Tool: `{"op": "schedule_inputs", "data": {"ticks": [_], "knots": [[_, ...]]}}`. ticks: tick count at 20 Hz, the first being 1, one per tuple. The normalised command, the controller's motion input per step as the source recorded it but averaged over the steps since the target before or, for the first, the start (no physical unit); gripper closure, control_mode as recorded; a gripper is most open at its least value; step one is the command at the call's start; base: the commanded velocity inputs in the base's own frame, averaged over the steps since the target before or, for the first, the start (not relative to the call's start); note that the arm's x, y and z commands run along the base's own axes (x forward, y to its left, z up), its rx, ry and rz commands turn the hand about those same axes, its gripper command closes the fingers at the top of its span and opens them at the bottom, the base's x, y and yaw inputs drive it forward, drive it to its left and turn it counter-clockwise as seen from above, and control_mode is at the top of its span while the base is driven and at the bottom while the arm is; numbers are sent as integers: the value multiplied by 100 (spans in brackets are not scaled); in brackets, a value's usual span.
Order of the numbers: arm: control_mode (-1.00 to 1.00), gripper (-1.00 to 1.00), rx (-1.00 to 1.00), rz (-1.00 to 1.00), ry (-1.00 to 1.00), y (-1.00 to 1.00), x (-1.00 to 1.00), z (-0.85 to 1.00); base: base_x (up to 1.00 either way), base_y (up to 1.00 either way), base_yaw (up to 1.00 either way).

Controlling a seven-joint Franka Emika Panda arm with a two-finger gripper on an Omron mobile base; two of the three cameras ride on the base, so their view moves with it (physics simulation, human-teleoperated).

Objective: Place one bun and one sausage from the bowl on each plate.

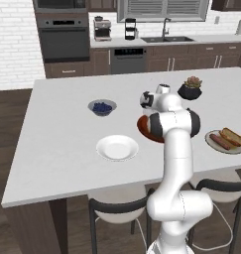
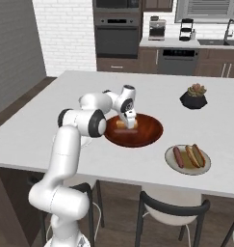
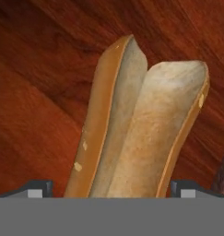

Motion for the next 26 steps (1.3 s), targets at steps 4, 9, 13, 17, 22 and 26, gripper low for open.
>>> {"op": "schedule_inputs", "data": {"ticks": [4,9,13,17,22,26], "knots": [[-100,-100,0,0,-1,0,0,-16,0,0,0],[-100,-100,0,0,0,0,0,0,0,0,0],[-100,100,0,0,0,0,0,0,0,0,0],[-100,100,0,0,0,0,0,0,0,0,0],[-100,100,0,0,0,0,-7,0,0,0,0],[-100,100,-2,10,0,15,-74,5,0,0,0]]}}
